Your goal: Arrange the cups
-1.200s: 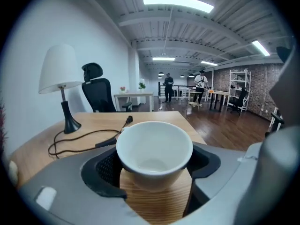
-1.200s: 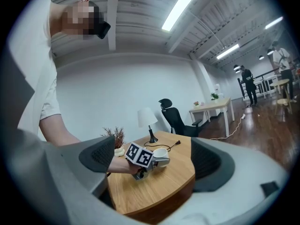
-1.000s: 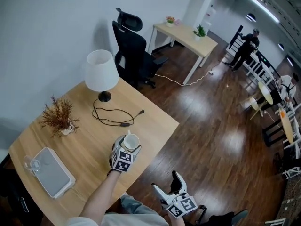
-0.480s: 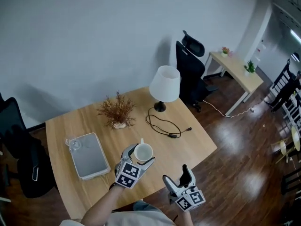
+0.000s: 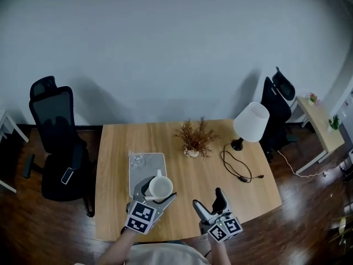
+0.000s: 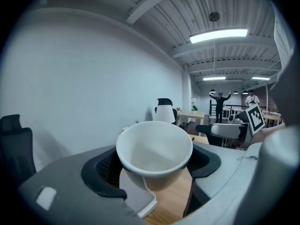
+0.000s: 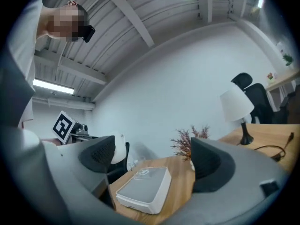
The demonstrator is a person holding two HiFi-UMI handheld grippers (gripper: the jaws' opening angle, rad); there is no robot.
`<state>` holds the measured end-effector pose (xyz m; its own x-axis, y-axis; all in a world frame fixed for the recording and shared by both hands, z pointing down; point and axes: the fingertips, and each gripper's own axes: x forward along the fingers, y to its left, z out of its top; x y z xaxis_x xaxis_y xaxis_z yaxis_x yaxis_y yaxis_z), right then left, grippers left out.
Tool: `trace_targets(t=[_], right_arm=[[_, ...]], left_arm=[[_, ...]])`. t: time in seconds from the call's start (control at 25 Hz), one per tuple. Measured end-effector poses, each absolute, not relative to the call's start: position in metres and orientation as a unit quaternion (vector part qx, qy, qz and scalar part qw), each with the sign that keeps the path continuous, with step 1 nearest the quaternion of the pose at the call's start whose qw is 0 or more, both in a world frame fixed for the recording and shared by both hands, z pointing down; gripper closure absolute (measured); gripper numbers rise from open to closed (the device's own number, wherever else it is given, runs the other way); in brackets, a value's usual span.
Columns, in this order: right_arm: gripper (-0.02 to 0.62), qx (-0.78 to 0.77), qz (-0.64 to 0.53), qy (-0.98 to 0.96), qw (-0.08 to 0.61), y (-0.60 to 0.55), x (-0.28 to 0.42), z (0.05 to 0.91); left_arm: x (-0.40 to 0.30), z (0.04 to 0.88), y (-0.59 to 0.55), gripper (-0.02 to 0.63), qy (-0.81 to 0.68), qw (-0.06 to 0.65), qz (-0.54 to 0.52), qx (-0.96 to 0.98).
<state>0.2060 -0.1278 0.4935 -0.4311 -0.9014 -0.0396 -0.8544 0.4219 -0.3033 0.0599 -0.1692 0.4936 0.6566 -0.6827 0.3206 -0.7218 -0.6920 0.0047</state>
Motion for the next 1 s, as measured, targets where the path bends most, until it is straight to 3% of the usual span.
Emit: trace_targets(t=[0.44, 1.0], right_arm=[[0.092, -0.444, -0.127, 0.883, 0.082, -0.145, 0.117, 0.492], [0.092, -0.434, -0.129, 0.890, 0.050, -0.135, 0.109, 0.506]], left_arm=[[-0.056, 0.521, -0.128, 0.210, -0.482, 0.113, 0.173, 0.851], [-0.068, 0.564, -0.102, 0.210, -0.499, 0.156, 0.195, 0.830]])
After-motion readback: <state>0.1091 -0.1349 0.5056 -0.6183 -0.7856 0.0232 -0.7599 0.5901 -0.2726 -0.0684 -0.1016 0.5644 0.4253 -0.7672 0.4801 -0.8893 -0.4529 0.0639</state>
